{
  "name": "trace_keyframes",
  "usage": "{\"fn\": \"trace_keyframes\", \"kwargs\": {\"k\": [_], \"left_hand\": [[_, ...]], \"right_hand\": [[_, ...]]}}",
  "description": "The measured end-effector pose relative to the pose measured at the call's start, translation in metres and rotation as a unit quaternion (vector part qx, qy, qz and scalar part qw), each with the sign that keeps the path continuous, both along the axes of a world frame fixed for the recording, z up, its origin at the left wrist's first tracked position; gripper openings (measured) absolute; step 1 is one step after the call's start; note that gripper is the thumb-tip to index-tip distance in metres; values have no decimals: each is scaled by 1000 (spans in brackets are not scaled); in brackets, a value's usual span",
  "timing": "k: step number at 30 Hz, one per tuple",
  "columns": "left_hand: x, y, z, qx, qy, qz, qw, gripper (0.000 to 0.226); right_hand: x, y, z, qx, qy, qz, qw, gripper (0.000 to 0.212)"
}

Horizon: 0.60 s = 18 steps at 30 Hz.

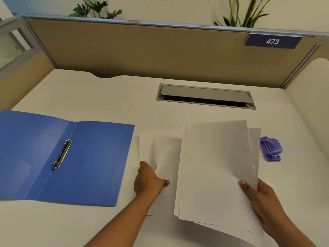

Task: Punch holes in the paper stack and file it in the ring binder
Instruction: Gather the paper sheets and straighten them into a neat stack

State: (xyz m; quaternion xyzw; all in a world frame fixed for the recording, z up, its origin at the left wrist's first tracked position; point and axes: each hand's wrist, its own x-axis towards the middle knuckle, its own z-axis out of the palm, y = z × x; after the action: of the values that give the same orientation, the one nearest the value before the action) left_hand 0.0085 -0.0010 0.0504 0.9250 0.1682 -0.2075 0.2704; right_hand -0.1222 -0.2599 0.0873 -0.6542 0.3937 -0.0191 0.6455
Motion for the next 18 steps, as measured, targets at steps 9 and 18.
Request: {"fn": "trace_keyframes", "kwargs": {"k": [9, 18], "left_hand": [[0, 26, 1, -140, -99, 7, 985, 47], [18, 62, 112, -387, -218, 94, 891, 9]], "right_hand": [[-7, -8, -1, -4, 3, -13, 1000, 13], [-9, -8, -7, 15, 7, -11, 1000, 13]]}}
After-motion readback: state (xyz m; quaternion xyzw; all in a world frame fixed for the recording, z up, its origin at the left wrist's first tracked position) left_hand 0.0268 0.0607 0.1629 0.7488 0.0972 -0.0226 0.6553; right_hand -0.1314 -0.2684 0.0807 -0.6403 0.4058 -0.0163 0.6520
